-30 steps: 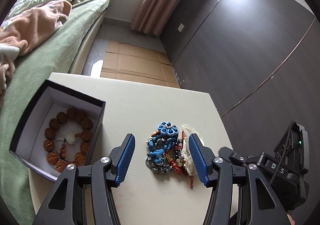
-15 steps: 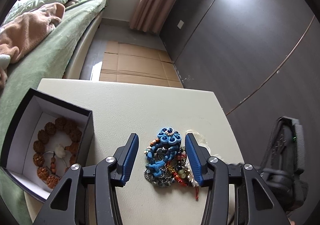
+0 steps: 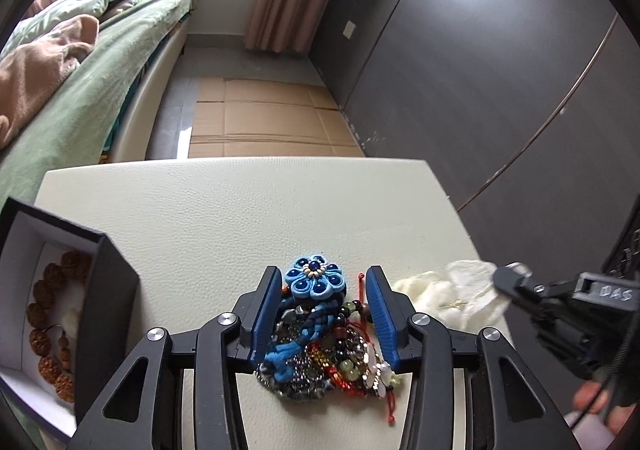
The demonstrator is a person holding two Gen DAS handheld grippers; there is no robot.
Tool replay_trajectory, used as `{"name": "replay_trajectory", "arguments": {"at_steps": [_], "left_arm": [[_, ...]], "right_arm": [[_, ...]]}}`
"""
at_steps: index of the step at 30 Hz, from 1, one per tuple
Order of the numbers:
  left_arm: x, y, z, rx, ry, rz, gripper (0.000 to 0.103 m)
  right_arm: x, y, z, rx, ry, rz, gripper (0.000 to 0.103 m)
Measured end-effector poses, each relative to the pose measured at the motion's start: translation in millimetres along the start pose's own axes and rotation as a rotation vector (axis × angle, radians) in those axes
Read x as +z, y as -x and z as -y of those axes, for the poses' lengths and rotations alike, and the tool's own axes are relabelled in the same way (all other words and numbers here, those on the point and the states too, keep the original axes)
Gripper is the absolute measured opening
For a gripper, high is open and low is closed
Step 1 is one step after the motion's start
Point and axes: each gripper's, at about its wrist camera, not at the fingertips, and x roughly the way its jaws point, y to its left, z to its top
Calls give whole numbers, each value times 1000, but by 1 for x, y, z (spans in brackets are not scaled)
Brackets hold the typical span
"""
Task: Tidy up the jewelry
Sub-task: 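Grasp the blue knotted bracelet with the left tool while the right tool grasps the white pouch, then carry the blue bracelet to the box with the left tool while the right tool carries the pouch there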
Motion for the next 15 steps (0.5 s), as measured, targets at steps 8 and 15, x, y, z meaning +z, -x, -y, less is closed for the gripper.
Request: {"name": "replay_trajectory", "arguments": {"at_steps": [8, 15], "left_arm": [[-4, -29, 10, 97, -70, -42, 46], [-8, -35, 13, 137, -121, -42, 36]], "right_arm": [[6, -13, 0, 32, -42, -23, 4], [4, -22, -4, 40, -41, -47, 4]]}}
